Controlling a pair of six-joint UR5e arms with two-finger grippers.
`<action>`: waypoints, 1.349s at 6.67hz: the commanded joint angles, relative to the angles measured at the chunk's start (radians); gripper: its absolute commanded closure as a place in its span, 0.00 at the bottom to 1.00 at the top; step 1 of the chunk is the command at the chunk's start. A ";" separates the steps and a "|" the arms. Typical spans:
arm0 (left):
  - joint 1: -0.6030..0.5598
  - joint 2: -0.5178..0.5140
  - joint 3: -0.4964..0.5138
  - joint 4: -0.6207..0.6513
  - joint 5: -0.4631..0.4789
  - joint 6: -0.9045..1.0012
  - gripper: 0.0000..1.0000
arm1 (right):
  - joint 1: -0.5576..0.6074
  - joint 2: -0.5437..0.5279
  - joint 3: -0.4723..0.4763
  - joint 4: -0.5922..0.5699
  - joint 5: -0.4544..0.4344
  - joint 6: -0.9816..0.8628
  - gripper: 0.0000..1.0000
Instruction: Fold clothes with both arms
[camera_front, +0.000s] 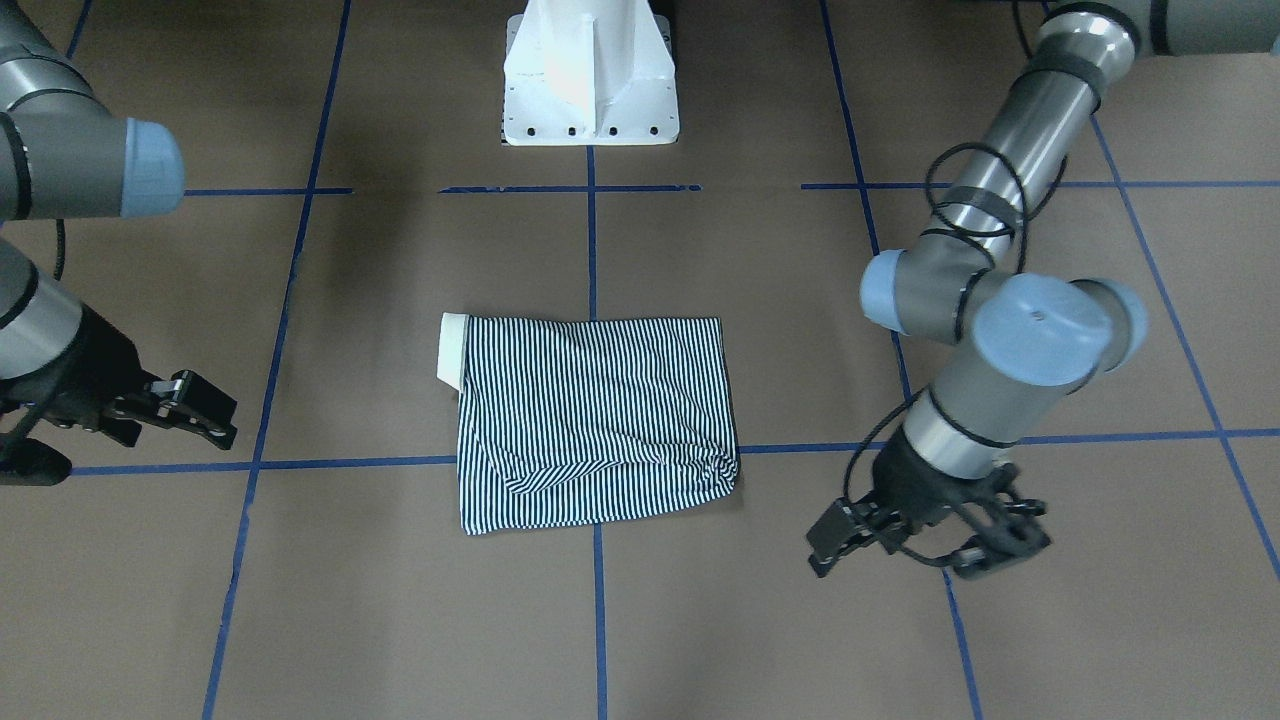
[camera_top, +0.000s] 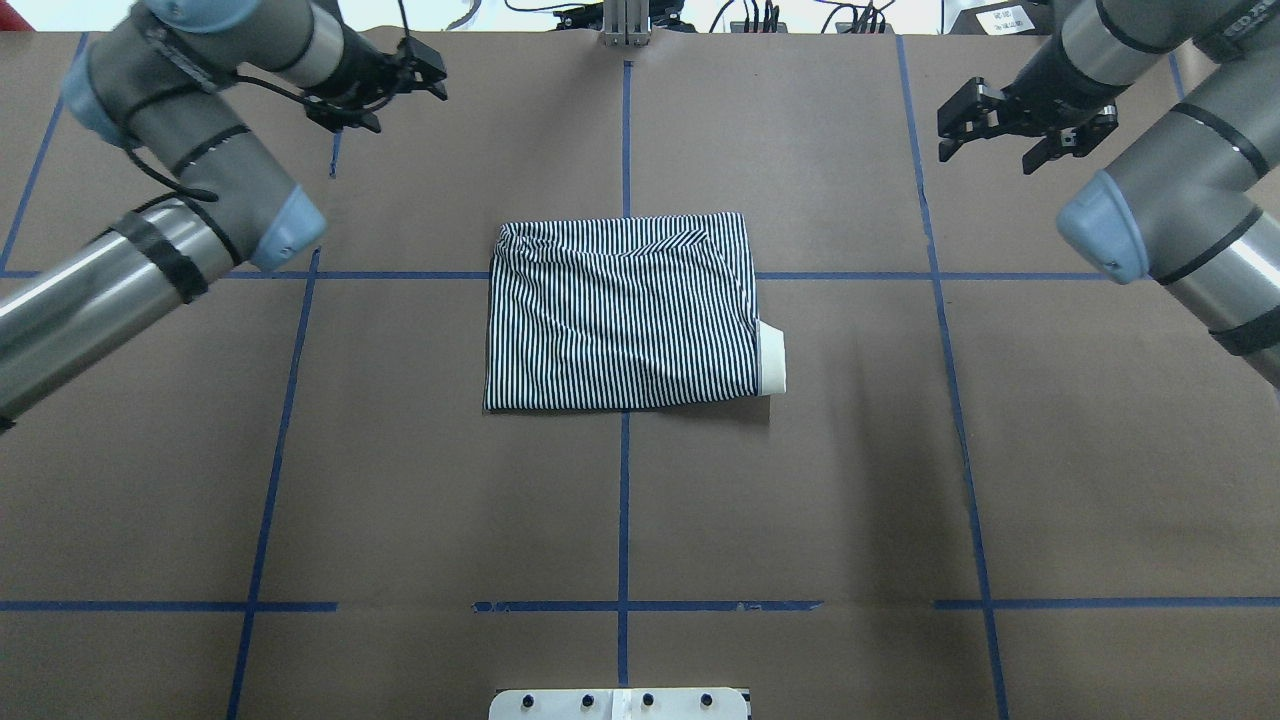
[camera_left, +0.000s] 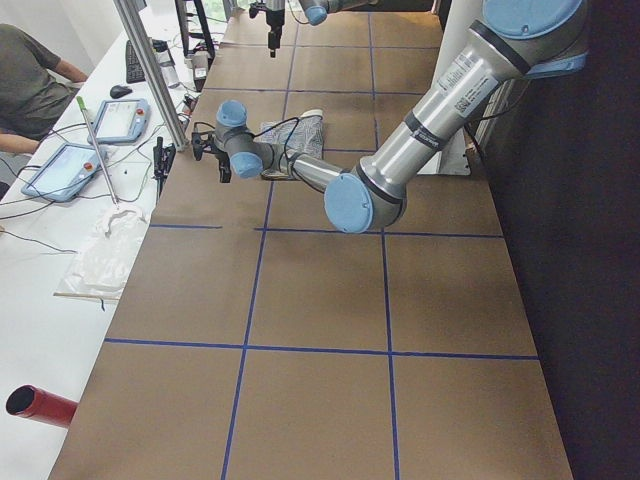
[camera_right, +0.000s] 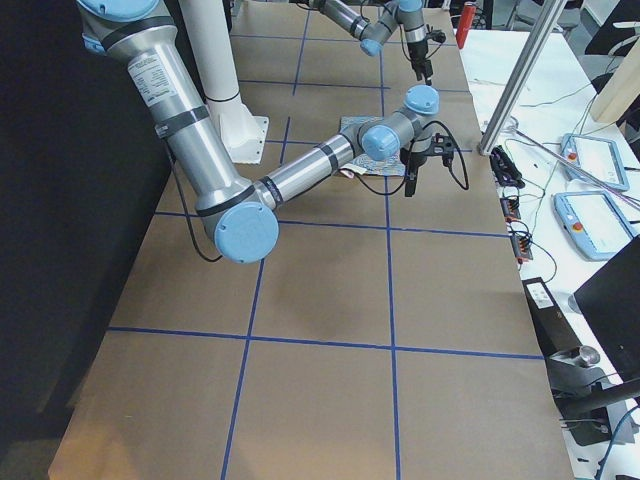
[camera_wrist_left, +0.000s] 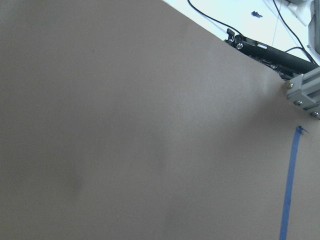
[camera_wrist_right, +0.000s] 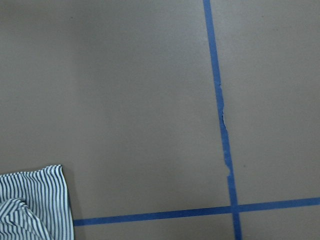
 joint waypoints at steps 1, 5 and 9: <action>-0.164 0.167 -0.231 0.250 -0.051 0.397 0.00 | 0.160 -0.156 0.013 -0.006 0.063 -0.316 0.00; -0.468 0.444 -0.372 0.517 -0.145 1.176 0.00 | 0.434 -0.348 -0.009 -0.199 0.131 -0.959 0.00; -0.593 0.638 -0.381 0.497 -0.236 1.483 0.00 | 0.569 -0.472 0.066 -0.290 0.132 -1.091 0.00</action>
